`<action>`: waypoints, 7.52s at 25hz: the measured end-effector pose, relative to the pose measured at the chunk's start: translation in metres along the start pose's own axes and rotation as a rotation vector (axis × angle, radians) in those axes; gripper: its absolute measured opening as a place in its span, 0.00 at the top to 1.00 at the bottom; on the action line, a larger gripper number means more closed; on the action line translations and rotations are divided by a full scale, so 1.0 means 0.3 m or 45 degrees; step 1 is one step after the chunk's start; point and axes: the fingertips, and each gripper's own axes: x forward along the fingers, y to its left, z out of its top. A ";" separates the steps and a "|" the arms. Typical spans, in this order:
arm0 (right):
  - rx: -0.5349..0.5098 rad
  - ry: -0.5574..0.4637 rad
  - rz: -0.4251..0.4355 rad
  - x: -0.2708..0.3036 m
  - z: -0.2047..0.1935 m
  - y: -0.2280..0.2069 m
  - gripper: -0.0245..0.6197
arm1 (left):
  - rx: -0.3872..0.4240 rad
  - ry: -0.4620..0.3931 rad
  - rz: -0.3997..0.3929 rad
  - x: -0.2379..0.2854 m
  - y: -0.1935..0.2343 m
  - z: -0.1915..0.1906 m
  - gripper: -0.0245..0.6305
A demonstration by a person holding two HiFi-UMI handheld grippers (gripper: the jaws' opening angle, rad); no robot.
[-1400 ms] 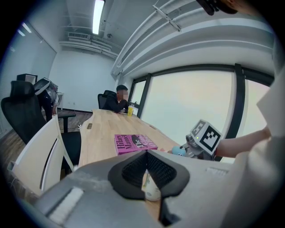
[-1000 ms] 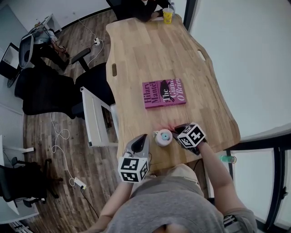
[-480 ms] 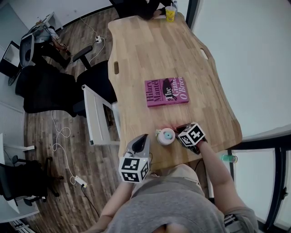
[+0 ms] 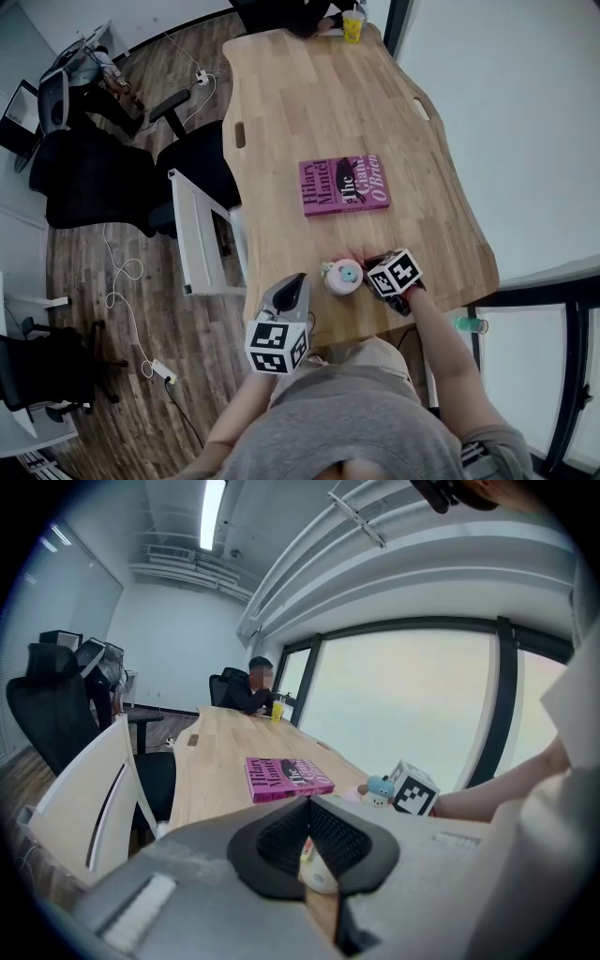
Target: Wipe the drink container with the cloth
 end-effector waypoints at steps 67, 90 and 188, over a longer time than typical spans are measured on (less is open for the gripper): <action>-0.031 -0.681 -0.175 -0.457 0.054 0.302 0.92 | 0.049 -0.049 -0.021 -0.244 -0.132 -0.120 0.96; -0.137 -0.442 -0.139 -0.263 -0.026 0.298 0.92 | 0.034 -0.024 -0.002 -0.213 -0.103 -0.129 0.96; -0.296 -0.758 -0.346 -0.429 0.115 0.602 0.92 | 0.027 -0.082 0.039 -0.389 -0.124 -0.183 0.96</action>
